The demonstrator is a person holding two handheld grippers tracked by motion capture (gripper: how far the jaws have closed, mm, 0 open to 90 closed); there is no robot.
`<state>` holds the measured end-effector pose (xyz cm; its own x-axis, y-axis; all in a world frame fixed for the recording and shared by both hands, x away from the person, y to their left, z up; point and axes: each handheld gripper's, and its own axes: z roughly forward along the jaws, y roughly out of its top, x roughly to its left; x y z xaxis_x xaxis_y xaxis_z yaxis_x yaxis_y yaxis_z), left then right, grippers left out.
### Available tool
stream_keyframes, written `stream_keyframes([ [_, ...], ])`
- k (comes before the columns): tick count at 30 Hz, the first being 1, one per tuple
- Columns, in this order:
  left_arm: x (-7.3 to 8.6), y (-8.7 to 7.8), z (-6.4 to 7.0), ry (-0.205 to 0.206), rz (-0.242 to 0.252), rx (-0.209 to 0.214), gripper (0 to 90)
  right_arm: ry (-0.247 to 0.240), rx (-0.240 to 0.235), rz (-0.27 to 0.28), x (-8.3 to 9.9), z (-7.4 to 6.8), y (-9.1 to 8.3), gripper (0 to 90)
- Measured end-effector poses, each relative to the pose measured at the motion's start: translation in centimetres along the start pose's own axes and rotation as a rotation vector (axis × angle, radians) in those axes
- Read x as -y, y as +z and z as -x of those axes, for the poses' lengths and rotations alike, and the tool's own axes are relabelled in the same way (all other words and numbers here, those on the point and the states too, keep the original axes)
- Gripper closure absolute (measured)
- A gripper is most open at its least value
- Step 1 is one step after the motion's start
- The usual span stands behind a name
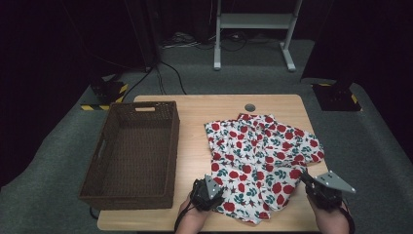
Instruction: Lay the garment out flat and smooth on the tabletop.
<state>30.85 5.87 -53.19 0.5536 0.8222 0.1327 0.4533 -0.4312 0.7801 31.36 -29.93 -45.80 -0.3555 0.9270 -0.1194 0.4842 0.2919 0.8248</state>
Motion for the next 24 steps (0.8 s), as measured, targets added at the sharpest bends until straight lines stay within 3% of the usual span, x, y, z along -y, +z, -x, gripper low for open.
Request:
stream_keyframes([
  [3, 0.2, -0.1, -0.4, -0.015, 0.003, 0.003, 35.7, -0.011, -0.003, -0.011, -1.6, -0.2, 2.3, 86.6],
  [6, 0.2, -0.2, -0.3, -0.003, 0.004, 0.007, 34.6, -0.011, -0.009, -0.039, -2.7, -0.4, 5.1, 86.3],
  [9, 0.3, -0.3, -0.1, 0.012, 0.007, 0.02, 34.1, -0.002, -0.013, -0.081, -2.9, -0.6, 7.5, 84.3],
  [11, 0.2, -0.3, 0.1, 0.022, 0.008, 0.023, 33.9, 0.0, -0.012, -0.093, -2.5, -0.7, 8.0, 81.5],
  [15, 0.1, -0.1, 0.2, 0.034, 0.001, 0.018, 33.9, 0.007, 0.005, -0.085, -1.3, -0.3, 6.6, 73.1],
  [21, 0.1, 0.0, 0.5, 0.057, -0.016, -0.017, 34.9, 0.032, 0.038, -0.059, 0.9, 1.2, 3.1, 72.5],
  [24, 0.1, 0.0, 0.5, 0.06, -0.015, -0.021, 34.9, 0.047, 0.038, -0.076, 2.1, 1.5, 2.6, 72.7],
])
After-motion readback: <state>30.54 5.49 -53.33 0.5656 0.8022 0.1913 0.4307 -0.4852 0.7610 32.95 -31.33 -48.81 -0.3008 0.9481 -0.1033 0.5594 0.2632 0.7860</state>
